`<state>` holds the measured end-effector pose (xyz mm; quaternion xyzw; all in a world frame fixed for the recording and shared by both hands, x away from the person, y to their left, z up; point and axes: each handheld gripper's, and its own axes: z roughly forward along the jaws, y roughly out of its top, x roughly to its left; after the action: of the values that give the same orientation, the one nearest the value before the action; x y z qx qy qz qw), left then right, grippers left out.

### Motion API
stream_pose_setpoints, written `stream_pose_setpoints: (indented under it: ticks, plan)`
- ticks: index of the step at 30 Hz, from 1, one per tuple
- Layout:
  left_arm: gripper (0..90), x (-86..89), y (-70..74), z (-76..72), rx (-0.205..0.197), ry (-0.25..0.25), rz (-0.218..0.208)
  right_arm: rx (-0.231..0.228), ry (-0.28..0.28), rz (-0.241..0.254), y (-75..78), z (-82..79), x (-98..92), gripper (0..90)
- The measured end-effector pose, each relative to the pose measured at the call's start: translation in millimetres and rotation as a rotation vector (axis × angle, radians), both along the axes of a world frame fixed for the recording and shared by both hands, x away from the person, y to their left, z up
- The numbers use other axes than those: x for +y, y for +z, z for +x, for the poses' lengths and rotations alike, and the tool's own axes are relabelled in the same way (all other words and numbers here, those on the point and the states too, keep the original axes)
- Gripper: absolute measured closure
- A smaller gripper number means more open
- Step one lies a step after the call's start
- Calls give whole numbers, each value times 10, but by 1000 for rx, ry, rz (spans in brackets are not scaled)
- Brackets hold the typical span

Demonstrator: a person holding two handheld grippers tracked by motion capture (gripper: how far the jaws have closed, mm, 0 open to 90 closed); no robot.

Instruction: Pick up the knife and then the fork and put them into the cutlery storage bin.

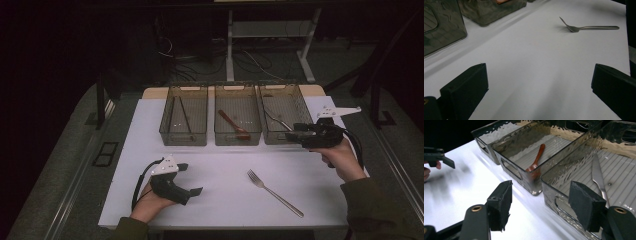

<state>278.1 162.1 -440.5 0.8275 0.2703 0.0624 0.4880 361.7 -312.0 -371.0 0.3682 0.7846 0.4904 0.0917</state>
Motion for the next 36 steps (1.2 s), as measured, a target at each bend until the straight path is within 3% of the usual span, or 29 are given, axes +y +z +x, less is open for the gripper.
stream_pose_setpoints:
  ticks: [6, 21, 28, 36]
  plan:
    - [0, 7, 4, 1, 0, 3, -2, 2, 20, 17, -67, -119, 11, 343]
    - [0, 6, 16, -12, -9, 3, 3, 9, 40, -11, -253, -465, 23, 329]
    - [0, 7, 23, -16, -12, 8, -1, 11, 37, 14, -345, -584, 3, 329]
    - [0, 4, 21, -16, -12, 7, -1, 35, 71, -27, -421, -685, 79, 329]
